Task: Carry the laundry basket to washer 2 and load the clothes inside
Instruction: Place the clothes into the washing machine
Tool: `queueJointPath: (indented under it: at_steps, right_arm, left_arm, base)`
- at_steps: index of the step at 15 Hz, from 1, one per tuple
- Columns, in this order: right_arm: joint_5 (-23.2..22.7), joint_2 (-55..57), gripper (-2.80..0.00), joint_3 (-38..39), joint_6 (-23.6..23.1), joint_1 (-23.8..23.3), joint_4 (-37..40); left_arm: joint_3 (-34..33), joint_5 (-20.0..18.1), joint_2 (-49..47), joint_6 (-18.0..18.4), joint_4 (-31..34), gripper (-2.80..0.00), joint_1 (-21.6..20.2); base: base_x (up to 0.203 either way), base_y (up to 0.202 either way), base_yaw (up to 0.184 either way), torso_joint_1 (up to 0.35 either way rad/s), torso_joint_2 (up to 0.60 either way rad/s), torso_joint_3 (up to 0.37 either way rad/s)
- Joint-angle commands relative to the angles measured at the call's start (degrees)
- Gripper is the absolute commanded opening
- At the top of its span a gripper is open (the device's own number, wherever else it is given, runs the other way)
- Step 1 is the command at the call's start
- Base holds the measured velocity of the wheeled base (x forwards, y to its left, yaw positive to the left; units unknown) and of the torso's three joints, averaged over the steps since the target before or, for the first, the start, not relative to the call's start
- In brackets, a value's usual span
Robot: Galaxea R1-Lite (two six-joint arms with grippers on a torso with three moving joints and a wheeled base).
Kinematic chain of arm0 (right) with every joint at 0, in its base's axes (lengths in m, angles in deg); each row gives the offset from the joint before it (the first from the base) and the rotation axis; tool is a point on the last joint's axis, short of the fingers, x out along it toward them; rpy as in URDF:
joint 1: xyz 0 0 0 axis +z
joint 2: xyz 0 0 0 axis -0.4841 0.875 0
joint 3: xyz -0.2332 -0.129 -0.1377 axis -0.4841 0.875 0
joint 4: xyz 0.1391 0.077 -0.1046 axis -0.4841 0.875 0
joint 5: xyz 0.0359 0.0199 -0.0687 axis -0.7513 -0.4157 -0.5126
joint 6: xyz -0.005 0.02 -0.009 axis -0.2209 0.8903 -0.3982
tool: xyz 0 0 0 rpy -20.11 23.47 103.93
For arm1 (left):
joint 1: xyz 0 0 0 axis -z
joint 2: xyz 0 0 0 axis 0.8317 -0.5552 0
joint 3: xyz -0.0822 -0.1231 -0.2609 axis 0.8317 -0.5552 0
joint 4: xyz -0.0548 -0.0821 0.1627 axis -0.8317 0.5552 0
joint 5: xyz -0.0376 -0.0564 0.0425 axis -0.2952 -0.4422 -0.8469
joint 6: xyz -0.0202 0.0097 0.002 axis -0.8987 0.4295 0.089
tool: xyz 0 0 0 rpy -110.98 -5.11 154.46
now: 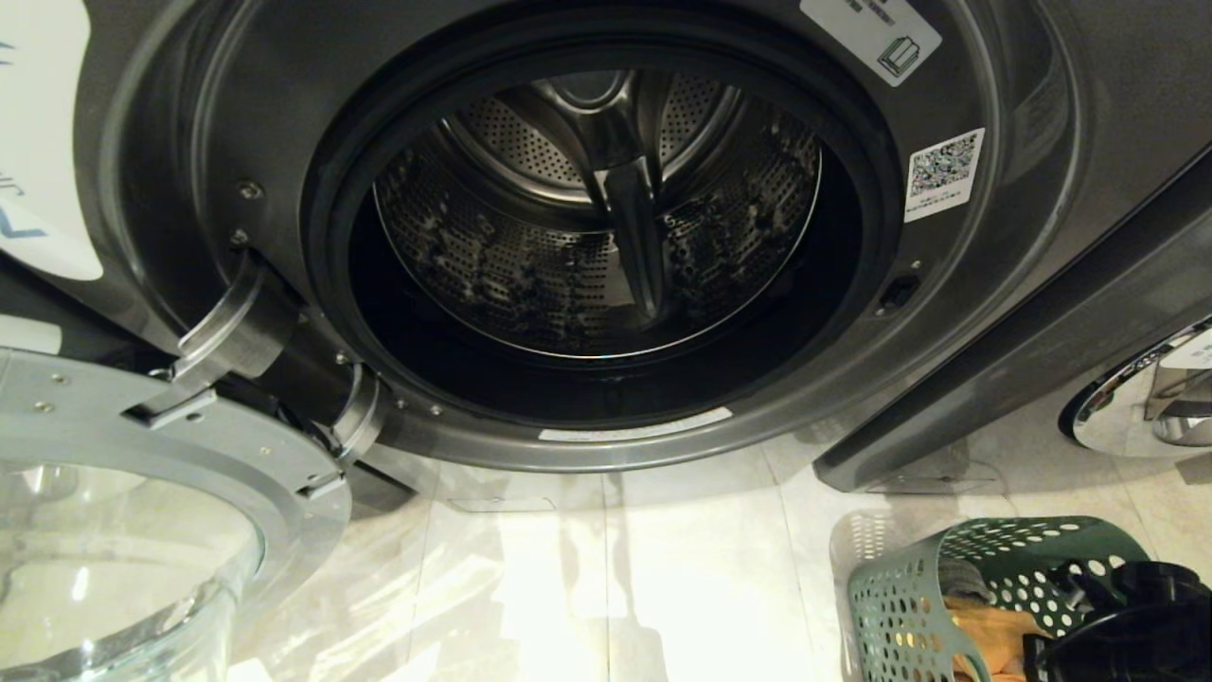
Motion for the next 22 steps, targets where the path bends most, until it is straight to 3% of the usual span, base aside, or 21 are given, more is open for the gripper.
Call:
queueJointPath:
  at_steps: [1, 5, 9, 11, 14, 17, 22]
  right_arm:
    - [-0.1, -14.22, -2.8, 7.03, -0.03, -0.17, 0.05]
    - [0.34, -36.11, -2.8, 23.34, 0.06, -0.6, 0.85]
    - [3.39, -57.51, -2.8, 27.42, 0.15, -2.54, 5.25]
    - [5.13, -62.99, -2.8, 27.3, -0.12, -1.18, 4.43]
    - [8.78, -68.02, -2.8, 26.88, -0.34, 9.34, 1.35]
    - [15.9, -74.9, -2.8, 25.06, -0.97, 20.77, 1.02]
    - [18.23, -85.11, -2.8, 19.32, -3.67, 39.96, 12.14]
  left_arm:
    - [0.0, 0.02, -0.07, -0.01, -0.04, -2.8, 0.0]
    - [0.0, 0.02, -0.07, -0.01, -0.04, -2.8, 0.0]
    - [0.0, 0.02, -0.07, -0.01, -0.04, -2.8, 0.0]
    - [0.0, 0.02, -0.06, -0.01, -0.04, -2.8, 0.0]
    - [0.0, 0.02, -0.04, -0.01, -0.04, -2.8, 0.0]
    - [0.0, 0.02, -0.07, -0.01, -0.04, -2.8, 0.0]
    - [0.0, 0.02, -0.01, -0.01, -0.04, -2.8, 0.0]
  base:
    - [0.0, 0.0, 0.0, 0.0, 0.0, 0.0]
    - [0.0, 0.0, 0.0, 0.0, 0.0, 0.0]
    - [0.0, 0.0, 0.0, 0.0, 0.0, 0.0]
    - [0.0, 0.0, 0.0, 0.0, 0.0, 0.0]
    - [0.0, 0.0, 0.0, 0.0, 0.0, 0.0]
    - [0.0, 0.0, 0.0, 0.0, 0.0, 0.0]
    - [0.0, 0.0, 0.0, 0.0, 0.0, 0.0]
